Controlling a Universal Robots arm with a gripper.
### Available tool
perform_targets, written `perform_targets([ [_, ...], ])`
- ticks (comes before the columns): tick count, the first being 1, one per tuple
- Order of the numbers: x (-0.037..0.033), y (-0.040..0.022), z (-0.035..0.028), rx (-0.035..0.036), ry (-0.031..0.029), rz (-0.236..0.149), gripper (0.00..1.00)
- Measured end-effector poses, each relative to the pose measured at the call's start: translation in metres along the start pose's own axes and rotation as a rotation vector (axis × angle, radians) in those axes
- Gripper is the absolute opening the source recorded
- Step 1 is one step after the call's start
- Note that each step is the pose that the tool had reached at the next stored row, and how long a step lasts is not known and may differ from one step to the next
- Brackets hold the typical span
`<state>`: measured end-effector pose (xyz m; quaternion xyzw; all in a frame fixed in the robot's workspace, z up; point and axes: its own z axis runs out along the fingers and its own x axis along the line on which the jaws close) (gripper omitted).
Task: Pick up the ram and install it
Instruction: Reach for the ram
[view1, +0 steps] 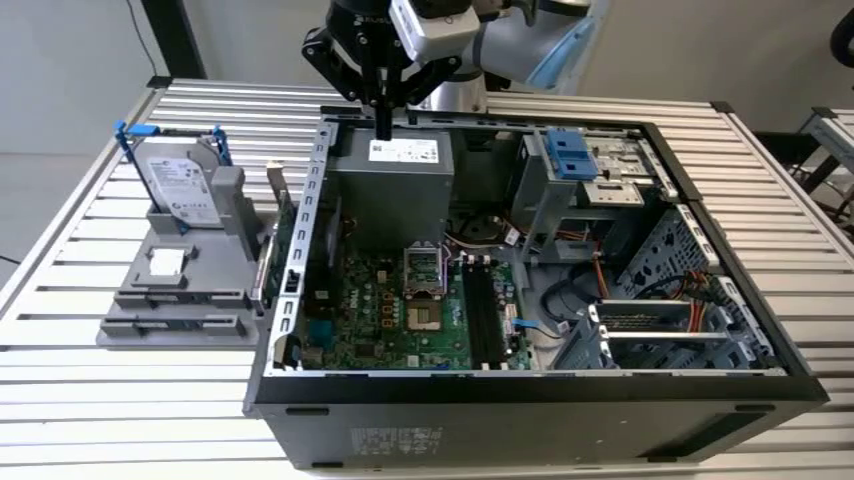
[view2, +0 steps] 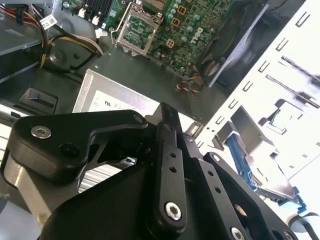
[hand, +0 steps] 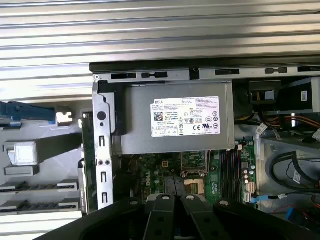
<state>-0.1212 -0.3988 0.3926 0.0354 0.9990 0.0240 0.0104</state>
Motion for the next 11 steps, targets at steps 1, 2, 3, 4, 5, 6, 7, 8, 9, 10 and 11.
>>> perform_targets([
  [1,0.0,0.0,0.0,0.0,0.0,0.0,0.0],
  [2,0.0002,0.0,0.0,0.0,0.0,0.0,0.0],
  [3,0.0003,0.0,0.0,0.0001,0.0,0.0,0.0],
  [4,0.0003,0.0,0.0,0.0001,0.0001,0.0,0.0],
  [5,0.0003,0.0,-0.0001,0.0001,0.0001,0.0,0.0],
  [6,0.0003,0.0,0.0,0.0,0.0001,0.0,0.0],
  [7,0.0004,0.0,0.0,0.0,0.0,0.0,0.0],
  [8,0.0004,0.0,0.0,0.0,0.0,0.0,0.0],
  [9,0.0006,0.0,0.0,0.0001,0.0,0.0,0.0],
  [10,0.001,-0.0001,0.0,0.0001,0.0,0.0,0.0],
  [11,0.0012,-0.0001,-0.0001,0.0,0.0,0.0,0.0],
])
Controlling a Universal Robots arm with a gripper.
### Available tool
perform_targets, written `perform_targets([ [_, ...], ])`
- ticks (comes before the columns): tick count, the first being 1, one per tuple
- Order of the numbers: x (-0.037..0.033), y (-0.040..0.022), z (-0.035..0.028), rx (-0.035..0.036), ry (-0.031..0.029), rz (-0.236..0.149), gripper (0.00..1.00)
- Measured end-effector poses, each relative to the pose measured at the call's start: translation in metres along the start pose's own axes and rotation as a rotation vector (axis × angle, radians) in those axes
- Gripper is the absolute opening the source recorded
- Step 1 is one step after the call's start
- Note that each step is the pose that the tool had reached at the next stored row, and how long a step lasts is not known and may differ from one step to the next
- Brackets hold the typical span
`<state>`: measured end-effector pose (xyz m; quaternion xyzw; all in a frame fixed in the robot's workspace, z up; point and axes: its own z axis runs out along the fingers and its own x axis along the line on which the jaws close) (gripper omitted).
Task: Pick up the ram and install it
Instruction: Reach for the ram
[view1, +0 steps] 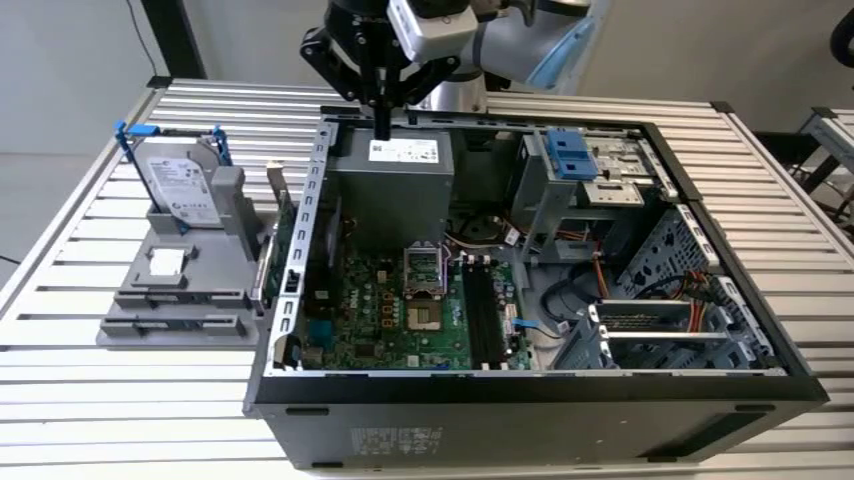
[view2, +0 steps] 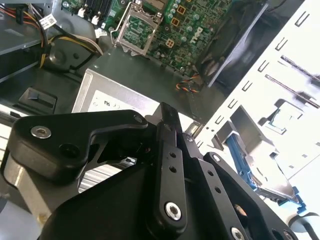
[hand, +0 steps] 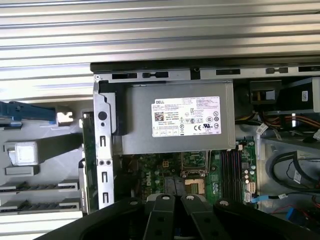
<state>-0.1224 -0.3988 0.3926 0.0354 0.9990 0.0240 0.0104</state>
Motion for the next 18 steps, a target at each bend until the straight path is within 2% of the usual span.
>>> perform_targets([
  [7,0.0037,-0.0003,-0.0001,0.0001,-0.0002,0.0,0.0],
  [18,0.0303,-0.0021,-0.0007,-0.0003,-0.0003,0.0,0.0],
])
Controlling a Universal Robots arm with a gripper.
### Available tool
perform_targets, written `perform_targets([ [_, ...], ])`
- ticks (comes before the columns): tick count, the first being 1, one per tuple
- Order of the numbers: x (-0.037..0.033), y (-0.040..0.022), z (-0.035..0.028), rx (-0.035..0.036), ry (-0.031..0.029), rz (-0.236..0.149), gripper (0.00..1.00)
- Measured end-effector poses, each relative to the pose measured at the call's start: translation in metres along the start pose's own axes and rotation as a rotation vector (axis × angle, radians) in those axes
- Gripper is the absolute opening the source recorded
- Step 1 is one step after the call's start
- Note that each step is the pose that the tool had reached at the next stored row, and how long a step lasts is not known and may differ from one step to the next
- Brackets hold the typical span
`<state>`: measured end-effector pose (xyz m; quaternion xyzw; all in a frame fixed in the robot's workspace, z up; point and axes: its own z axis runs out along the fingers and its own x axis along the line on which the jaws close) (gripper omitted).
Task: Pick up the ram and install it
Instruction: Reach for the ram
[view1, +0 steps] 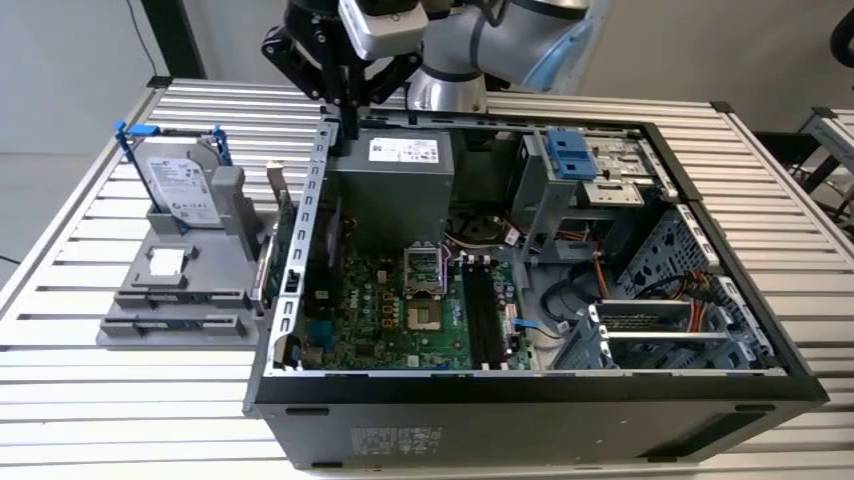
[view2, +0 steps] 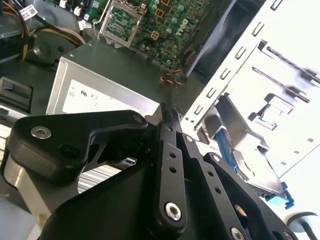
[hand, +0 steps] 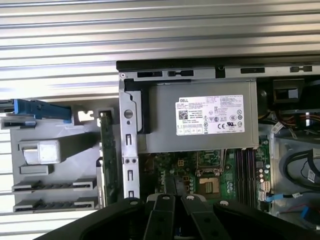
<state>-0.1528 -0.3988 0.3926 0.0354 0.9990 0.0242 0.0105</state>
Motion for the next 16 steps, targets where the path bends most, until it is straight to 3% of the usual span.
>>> perform_targets([
  [16,0.0405,-0.0029,-0.001,0.0,0.0,0.0,0.0],
])
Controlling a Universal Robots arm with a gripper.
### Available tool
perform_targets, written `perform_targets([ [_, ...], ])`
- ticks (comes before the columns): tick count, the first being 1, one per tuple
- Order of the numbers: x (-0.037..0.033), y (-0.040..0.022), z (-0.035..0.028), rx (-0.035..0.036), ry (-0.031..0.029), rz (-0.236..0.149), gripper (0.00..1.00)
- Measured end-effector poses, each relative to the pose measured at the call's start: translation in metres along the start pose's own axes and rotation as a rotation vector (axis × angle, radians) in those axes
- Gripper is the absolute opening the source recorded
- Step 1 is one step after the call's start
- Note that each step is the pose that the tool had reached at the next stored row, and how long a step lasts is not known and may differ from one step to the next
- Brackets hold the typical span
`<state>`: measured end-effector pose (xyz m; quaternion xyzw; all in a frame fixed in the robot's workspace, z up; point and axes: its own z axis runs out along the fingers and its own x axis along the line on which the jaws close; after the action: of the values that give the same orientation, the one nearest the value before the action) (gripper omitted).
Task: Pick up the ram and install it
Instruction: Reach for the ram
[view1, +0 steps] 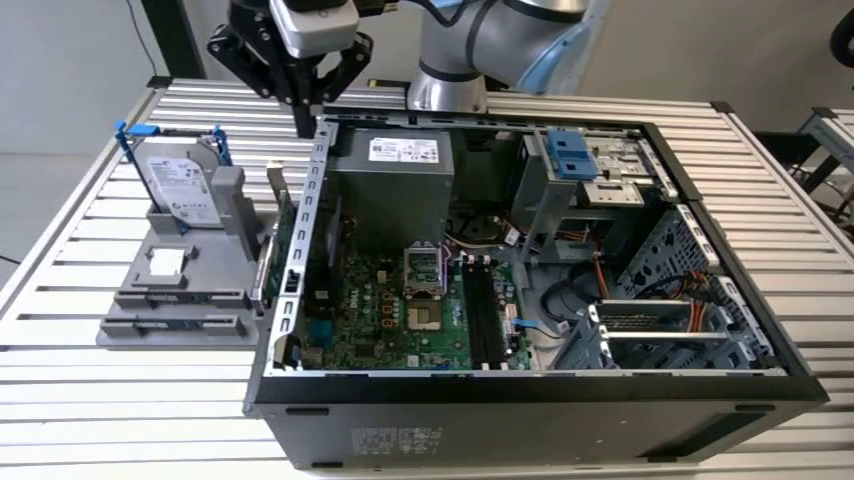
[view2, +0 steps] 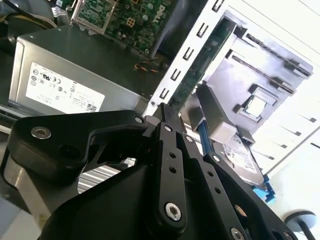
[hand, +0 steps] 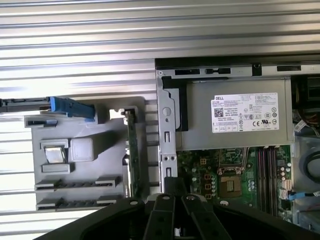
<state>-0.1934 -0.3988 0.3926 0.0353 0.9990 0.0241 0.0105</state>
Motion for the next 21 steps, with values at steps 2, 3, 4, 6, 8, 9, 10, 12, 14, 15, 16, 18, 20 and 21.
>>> perform_targets([
  [2,0.0051,-0.0004,-0.0001,0.0,0.0,0.0,0.0],
  [3,0.0077,-0.0005,-0.0001,-0.0001,-0.0001,0.0,0.0],
  [4,0.0102,-0.0007,-0.0002,0.0,0.0001,0.0,0.0],
  [6,0.0155,-0.0011,-0.0003,0.0,0.0001,-0.001,0.0],
  [8,0.0206,-0.0015,-0.0004,-0.0001,0.0,-0.001,0.0],
  [9,0.0232,-0.0016,-0.0005,0.0,0.0,-0.001,0.0],
  [10,0.0257,-0.0018,-0.0006,0.0,0.0001,-0.001,0.0],
  [12,0.0309,-0.0022,-0.0007,-0.0001,0.0001,-0.001,0.0],
  [14,0.0362,-0.0026,-0.0008,-0.0001,0.0001,-0.002,0.0],
  [15,0.0387,-0.0027,-0.0008,-0.0001,0.0001,-0.002,0.0],
  [16,0.0414,-0.0029,-0.0009,-0.0001,0.0001,-0.002,0.0],
  [18,0.0468,-0.0033,-0.001,-0.0001,0.0002,-0.004,0.0],
  [20,0.0519,-0.0037,-0.0012,-0.0001,0.0004,-0.006,0.0],
  [21,0.0545,-0.0038,-0.0012,-0.0002,0.0004,-0.008,0.0],
])
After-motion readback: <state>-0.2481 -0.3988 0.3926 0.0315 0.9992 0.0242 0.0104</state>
